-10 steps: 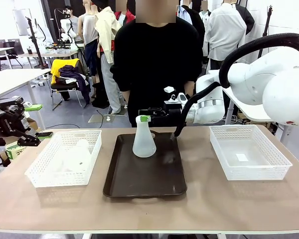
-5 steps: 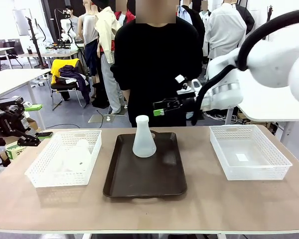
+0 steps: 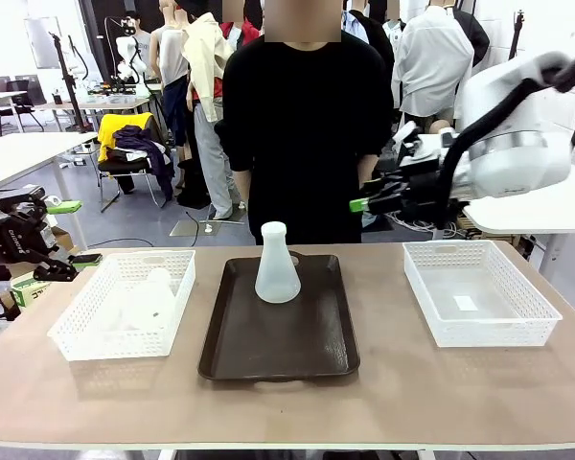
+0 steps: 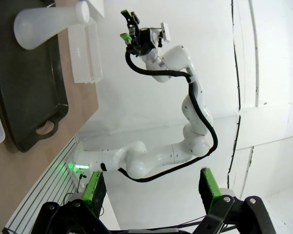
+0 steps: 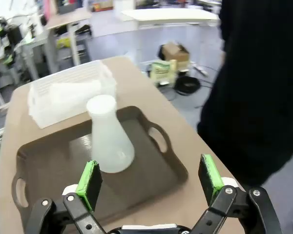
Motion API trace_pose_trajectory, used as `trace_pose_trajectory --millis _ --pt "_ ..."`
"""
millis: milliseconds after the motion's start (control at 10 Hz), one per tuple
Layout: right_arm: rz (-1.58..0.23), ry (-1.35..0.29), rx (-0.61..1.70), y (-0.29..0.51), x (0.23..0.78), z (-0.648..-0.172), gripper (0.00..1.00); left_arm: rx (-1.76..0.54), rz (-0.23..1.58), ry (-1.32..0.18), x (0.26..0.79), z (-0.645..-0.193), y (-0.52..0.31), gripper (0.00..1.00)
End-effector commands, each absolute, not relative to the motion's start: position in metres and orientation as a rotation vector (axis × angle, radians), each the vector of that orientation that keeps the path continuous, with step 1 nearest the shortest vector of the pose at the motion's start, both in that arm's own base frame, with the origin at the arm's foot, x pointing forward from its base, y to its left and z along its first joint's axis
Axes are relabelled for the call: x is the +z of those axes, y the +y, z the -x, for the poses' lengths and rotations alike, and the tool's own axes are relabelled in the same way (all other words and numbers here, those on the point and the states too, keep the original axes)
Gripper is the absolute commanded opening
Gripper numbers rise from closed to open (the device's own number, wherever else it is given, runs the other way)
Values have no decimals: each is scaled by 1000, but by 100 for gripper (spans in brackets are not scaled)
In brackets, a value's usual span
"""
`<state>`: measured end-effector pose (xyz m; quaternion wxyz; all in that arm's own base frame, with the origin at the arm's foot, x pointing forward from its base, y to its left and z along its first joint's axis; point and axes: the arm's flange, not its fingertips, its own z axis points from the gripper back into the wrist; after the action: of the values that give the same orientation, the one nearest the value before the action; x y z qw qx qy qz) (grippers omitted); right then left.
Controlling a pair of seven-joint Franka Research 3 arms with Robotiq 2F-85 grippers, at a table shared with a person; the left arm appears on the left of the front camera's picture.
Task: Prepare the laboratory tools.
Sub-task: Pick up the Big flask that the person points to.
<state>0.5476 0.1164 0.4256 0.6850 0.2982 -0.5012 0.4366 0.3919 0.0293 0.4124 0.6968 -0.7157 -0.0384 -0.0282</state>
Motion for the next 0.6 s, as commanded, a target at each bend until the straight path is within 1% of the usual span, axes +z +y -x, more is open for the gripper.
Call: trace_pose_trajectory --millis 0,200,500 --pt "-626 -1213 870 98 425 -525 100 -69 1606 -86 415 -391 31 100" --pt "-638 -1266 781 71 422 -513 100 -69 1606 -86 415 -391 31 100" --pt "-630 -1327 747 56 419 -514 100 -69 1606 -86 415 -391 31 100"
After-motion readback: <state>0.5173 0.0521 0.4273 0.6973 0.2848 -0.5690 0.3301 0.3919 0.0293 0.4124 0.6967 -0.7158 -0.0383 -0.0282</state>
